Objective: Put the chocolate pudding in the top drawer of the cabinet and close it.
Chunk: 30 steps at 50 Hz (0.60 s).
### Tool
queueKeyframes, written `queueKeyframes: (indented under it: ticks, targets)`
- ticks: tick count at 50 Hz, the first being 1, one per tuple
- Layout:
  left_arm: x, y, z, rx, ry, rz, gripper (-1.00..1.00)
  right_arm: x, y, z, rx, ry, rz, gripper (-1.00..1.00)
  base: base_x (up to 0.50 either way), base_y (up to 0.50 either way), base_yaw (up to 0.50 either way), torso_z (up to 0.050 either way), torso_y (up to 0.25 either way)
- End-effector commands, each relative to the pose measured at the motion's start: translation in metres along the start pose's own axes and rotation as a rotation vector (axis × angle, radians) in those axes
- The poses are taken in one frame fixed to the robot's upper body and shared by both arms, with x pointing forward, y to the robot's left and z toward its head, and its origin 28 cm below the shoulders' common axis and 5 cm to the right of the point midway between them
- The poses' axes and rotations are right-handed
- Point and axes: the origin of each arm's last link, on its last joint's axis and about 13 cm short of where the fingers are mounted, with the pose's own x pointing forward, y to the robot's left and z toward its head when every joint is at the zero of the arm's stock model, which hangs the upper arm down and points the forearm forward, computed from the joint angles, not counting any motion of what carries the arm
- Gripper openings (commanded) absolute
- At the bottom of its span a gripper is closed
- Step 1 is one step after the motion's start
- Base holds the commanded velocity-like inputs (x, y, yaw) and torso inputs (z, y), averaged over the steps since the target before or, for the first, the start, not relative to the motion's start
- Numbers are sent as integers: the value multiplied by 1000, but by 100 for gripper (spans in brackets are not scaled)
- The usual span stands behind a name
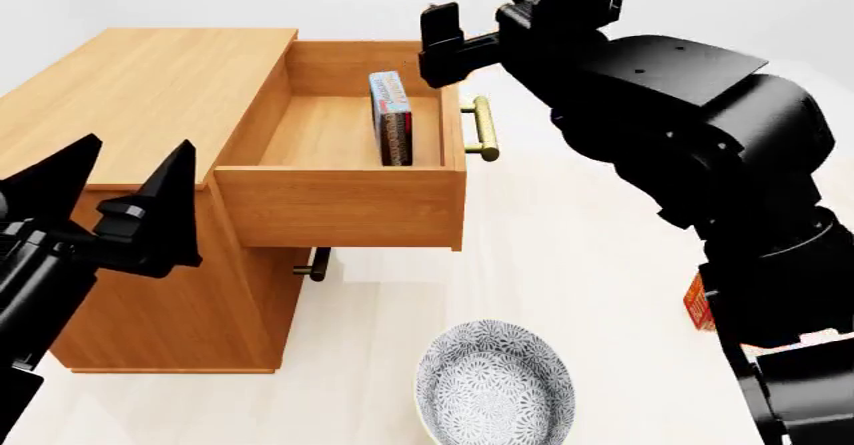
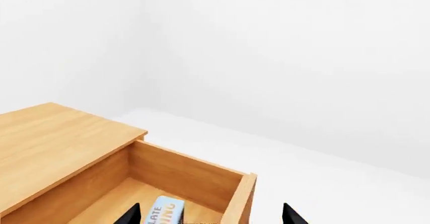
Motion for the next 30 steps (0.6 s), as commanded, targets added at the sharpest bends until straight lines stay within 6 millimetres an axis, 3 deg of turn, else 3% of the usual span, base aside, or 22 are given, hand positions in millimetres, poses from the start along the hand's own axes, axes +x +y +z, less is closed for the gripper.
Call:
queueKeyframes:
  ticks: [1, 30]
  targets:
    - [2, -8, 2, 7, -1, -24, 100, -38, -10, -3, -58, -61, -121, 100, 0, 0, 0, 0, 0]
    - [1, -33, 5, 5, 13, -98, 100, -127, -31, -44, -118, -174, -359, 100, 0, 0, 0, 0, 0]
